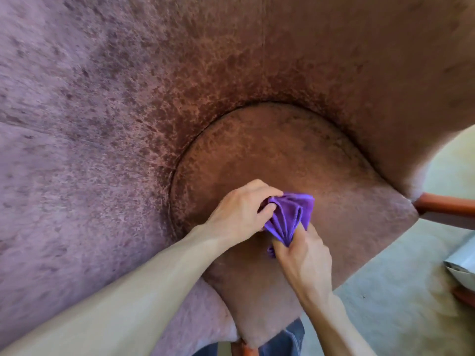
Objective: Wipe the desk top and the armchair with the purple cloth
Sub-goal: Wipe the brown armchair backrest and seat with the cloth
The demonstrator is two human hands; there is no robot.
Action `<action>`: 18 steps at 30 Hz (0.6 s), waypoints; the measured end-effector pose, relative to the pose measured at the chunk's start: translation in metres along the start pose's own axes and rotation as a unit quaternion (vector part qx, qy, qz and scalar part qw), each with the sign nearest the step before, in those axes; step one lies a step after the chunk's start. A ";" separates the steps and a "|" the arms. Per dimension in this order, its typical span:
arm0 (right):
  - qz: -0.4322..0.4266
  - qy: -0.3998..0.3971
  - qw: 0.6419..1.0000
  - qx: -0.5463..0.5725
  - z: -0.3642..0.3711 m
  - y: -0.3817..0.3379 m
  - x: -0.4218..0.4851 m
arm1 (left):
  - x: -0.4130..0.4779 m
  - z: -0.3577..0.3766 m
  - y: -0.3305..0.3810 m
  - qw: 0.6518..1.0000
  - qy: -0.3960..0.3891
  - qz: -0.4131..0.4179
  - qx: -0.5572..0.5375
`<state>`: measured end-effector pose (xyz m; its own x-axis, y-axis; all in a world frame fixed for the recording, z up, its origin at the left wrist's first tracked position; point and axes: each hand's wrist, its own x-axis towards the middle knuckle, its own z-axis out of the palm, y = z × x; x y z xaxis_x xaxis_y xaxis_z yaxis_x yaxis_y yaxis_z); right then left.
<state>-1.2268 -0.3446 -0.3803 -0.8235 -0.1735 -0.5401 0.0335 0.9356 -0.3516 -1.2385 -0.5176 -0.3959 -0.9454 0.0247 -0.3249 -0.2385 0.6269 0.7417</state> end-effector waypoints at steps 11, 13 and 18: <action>0.172 -0.225 0.959 0.029 0.027 -0.002 -0.052 | -0.042 0.012 -0.017 0.964 -0.234 -0.008 0.123; 0.169 -0.194 0.966 0.039 0.022 -0.007 -0.057 | -0.061 0.007 -0.020 0.978 -0.189 -0.017 0.088; 0.131 -0.026 0.985 0.107 0.006 -0.027 -0.008 | -0.031 -0.003 -0.025 0.993 0.072 -0.077 0.047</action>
<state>-1.2179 -0.3707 -0.3714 -0.7409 0.0445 -0.6702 0.3639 0.8653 -0.3448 -1.2033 -0.5364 -0.4027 -0.9229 -0.1855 -0.3375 -0.3678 0.6847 0.6292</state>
